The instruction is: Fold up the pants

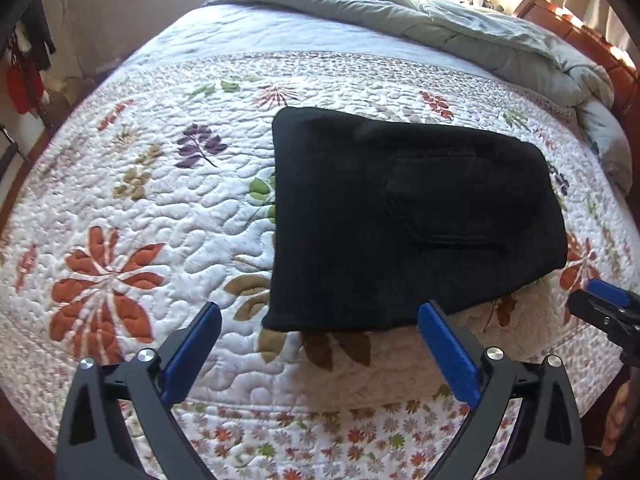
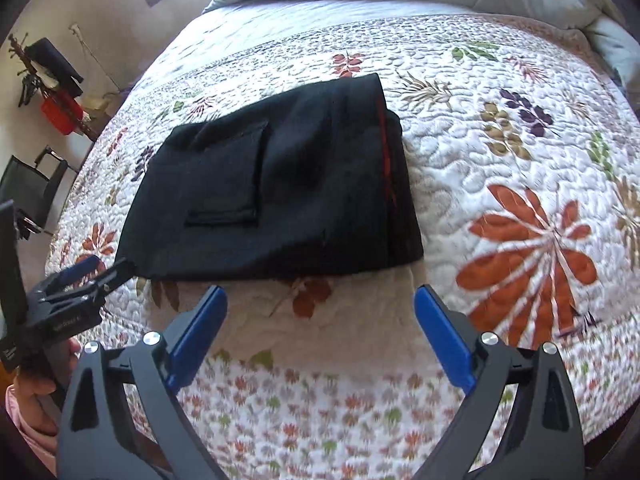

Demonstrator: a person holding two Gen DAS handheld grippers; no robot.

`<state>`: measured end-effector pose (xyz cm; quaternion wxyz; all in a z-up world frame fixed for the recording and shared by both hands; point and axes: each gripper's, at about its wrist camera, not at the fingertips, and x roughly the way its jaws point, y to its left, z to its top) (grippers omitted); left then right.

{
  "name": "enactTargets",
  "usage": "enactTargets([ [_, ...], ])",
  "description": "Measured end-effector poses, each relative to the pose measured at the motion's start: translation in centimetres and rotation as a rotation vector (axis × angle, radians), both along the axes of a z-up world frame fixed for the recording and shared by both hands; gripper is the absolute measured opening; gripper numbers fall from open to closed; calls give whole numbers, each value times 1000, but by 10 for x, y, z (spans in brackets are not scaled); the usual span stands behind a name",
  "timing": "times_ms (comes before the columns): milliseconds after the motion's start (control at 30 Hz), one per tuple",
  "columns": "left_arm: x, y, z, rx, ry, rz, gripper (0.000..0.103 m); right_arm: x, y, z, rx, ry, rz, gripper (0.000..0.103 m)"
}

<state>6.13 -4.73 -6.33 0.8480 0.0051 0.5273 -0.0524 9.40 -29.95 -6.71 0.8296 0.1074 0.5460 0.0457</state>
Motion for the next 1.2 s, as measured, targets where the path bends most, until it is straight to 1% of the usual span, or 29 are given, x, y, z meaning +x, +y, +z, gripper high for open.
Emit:
enactTargets([
  [33, -2, -2, 0, 16, 2, -2, 99, -3, 1, 1, 4, 0, -2, 96],
  [67, -3, -2, 1, 11, 3, -5, 99, -7, 3, 3, 12, 1, -1, 96],
  [167, -13, 1, 6, -43, 14, -18, 99, -16, 10, 6, -11, 7, 4, 97],
  [300, -26, 0, 16, -46, 0, -21, 99, -28, 17, 11, 3, 1, 24, 97],
  [433, -35, 2, 24, -68, -3, -16, 99, -34, 22, 14, 22, -5, 26, 98],
  [600, -41, 5, 29, -67, -10, -5, 99, -36, 26, 21, 27, -22, 28, 98],
  [700, -44, 5, 30, -51, -11, -3, 99, -35, 27, 22, 19, -23, 25, 98],
  [1033, -46, 12, 28, -36, 7, 8, 99, -33, 30, 12, 19, 8, 23, 98],
  [1200, -46, 10, 28, -29, 5, -3, 99, -32, 31, 7, 4, 27, 24, 98],
])
